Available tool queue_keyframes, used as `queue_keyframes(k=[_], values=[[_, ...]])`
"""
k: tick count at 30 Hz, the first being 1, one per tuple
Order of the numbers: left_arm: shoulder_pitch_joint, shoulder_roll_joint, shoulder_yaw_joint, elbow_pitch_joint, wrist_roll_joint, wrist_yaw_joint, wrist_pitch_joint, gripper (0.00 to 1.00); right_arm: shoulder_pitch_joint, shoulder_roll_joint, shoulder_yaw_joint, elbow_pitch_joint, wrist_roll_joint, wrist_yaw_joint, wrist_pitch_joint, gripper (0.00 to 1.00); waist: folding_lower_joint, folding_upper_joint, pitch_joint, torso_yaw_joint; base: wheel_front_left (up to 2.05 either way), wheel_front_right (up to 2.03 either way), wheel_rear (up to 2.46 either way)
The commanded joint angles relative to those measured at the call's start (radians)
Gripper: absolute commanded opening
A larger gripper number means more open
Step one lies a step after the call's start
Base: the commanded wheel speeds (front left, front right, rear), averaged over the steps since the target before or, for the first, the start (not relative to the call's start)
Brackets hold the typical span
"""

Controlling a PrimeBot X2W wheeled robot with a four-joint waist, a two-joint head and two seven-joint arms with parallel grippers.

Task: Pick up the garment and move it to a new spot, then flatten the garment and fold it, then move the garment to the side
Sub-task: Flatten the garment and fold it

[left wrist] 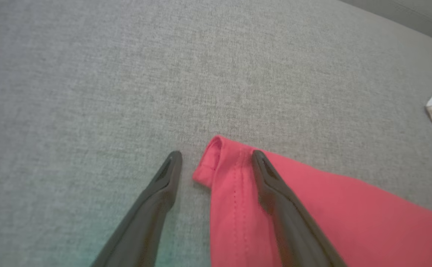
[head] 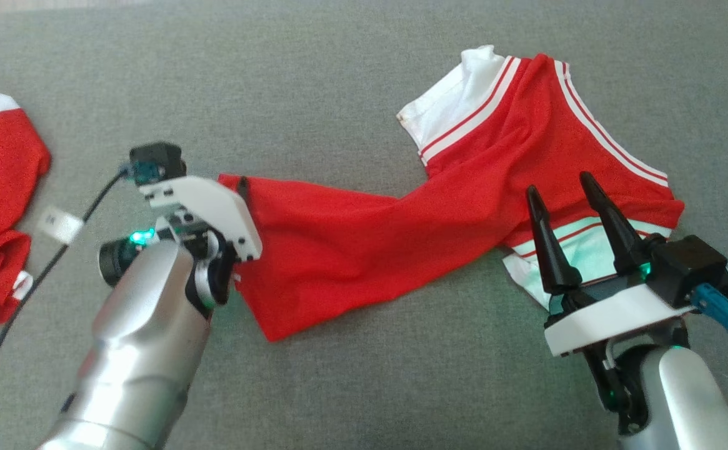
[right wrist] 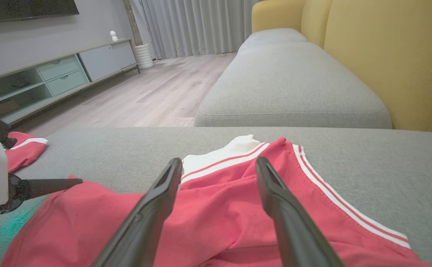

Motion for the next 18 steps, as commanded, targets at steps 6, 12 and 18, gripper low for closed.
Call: queue_keyframes(k=[6, 12, 18], values=[[-0.045, 0.024, -0.008, 0.033, 0.001, 0.024, 0.104, 1.00, -0.025, 0.005, 0.018, -0.052, 0.003, 0.007, 0.008, 1.00, 0.0001, -0.0001, 0.029, -0.011, 0.00, 0.00, 0.00], [-0.027, 0.037, -0.033, 0.015, -0.001, 0.016, 0.166, 1.00, -0.023, 0.005, 0.005, -0.061, -0.002, 0.007, 0.010, 1.00, 0.0001, -0.0001, 0.034, -0.004, 0.00, 0.00, 0.00], [-0.011, 0.049, -0.041, -0.040, 0.000, 0.022, 0.180, 1.00, -0.021, 0.007, 0.005, -0.062, -0.004, 0.007, 0.013, 1.00, 0.0001, -0.0001, 0.032, 0.005, 0.00, 0.00, 0.00]])
